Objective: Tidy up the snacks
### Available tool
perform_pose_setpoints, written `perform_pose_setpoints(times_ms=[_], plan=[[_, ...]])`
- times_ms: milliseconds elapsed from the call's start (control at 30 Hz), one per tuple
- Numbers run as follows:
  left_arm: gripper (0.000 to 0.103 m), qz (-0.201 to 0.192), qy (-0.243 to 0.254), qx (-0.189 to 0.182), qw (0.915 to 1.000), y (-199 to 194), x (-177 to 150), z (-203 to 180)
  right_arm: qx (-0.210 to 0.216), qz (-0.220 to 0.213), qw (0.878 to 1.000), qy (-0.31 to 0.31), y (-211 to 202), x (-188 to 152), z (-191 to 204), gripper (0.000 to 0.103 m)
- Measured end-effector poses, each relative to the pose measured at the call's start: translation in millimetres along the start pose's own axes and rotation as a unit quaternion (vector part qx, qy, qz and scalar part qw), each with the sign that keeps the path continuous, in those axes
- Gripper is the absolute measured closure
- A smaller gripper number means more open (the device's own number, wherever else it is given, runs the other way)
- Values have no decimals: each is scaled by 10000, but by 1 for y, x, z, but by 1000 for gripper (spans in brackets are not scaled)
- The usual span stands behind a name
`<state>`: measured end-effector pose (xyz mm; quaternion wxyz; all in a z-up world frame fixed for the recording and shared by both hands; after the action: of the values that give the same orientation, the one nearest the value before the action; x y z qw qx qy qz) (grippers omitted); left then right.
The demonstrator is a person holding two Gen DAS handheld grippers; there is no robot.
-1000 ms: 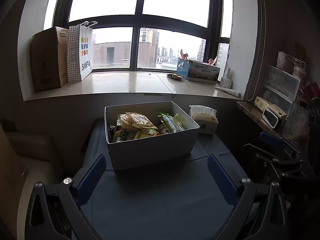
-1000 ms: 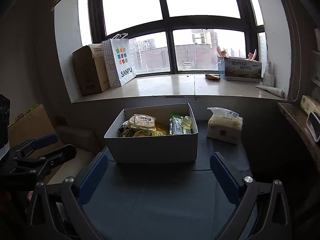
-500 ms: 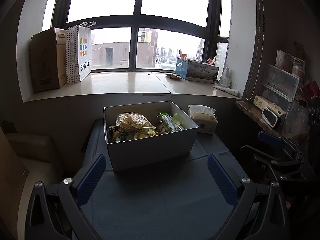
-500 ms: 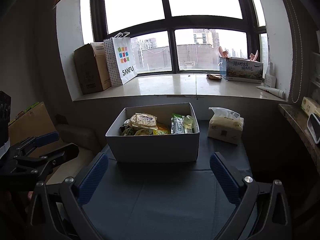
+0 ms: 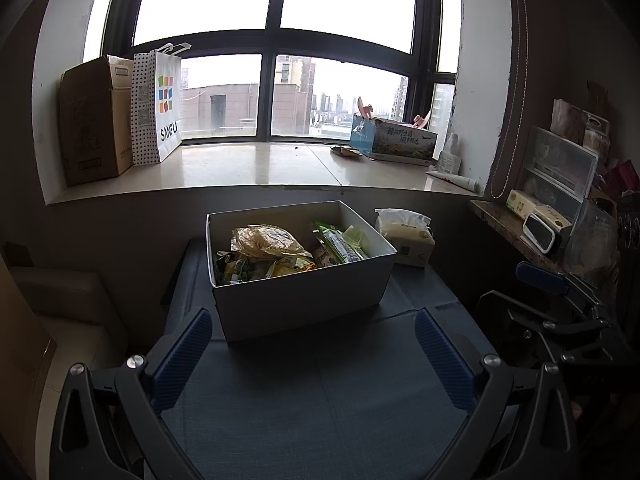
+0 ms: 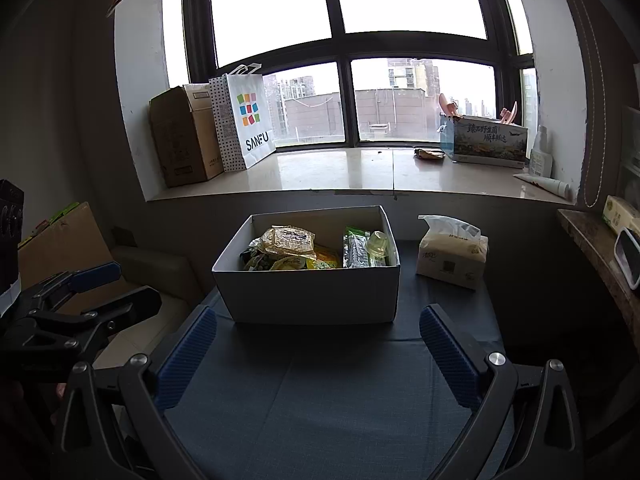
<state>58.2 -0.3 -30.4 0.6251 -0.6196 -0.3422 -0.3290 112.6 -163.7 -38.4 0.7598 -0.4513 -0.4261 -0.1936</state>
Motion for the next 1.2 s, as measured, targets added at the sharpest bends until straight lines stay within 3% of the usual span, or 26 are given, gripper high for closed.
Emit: perform_pose_setpoints(times_ms=[1200], plan=[[0,83,61,-17,9999,2,-5,-1,-25,54,10000,-2,0,-2,1,0]])
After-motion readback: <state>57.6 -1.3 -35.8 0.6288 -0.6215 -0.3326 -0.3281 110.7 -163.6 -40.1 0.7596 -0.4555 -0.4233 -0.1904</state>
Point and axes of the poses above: each gripper's, at about its wrist camera, not at the fingertips, and y roughly the way its jaws point, z to its left, x to its top, the point moved 6 cm from there along y, roughly the way its jaws point, and after that the axes turned 8 degrees about y, right-handed, at the moved point
